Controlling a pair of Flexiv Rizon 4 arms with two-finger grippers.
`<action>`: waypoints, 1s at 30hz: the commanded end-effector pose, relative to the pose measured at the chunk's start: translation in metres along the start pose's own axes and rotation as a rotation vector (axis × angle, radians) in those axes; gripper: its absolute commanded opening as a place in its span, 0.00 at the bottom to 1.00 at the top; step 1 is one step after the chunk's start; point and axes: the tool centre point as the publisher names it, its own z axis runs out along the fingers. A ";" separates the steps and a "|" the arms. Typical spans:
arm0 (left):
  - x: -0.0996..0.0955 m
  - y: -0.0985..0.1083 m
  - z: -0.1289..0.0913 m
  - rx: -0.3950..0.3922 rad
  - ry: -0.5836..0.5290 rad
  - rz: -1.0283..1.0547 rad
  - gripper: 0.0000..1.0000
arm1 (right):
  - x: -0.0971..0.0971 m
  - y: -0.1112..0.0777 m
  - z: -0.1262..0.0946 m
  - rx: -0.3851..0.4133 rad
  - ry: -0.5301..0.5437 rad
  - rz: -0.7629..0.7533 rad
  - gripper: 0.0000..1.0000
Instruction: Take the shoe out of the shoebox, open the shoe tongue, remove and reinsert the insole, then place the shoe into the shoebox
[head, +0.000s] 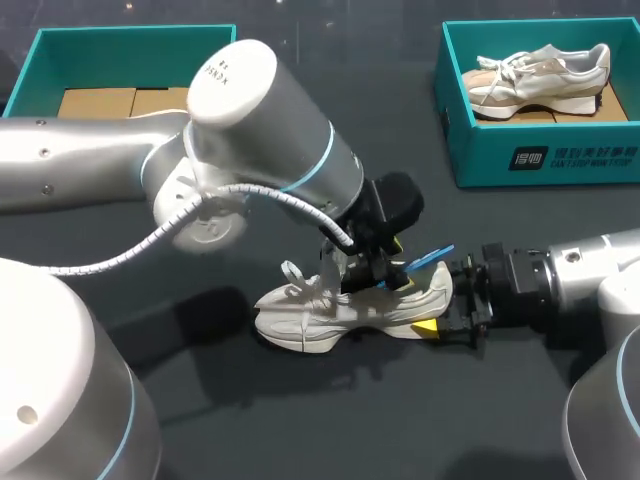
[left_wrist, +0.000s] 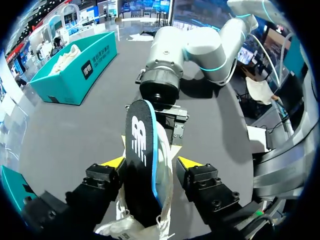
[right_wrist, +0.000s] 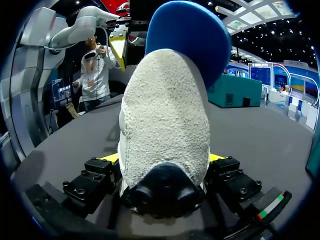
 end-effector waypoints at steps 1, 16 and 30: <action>0.007 0.000 0.007 0.005 -0.081 -0.011 0.60 | 0.001 -0.001 0.001 0.004 0.000 0.000 0.00; -0.006 0.000 0.024 -0.004 -0.185 -0.056 0.00 | 0.001 -0.001 0.001 0.004 0.000 0.000 0.00; -0.021 -0.023 0.015 0.062 -0.218 -0.086 0.00 | 0.001 -0.001 0.001 0.004 0.000 0.000 0.00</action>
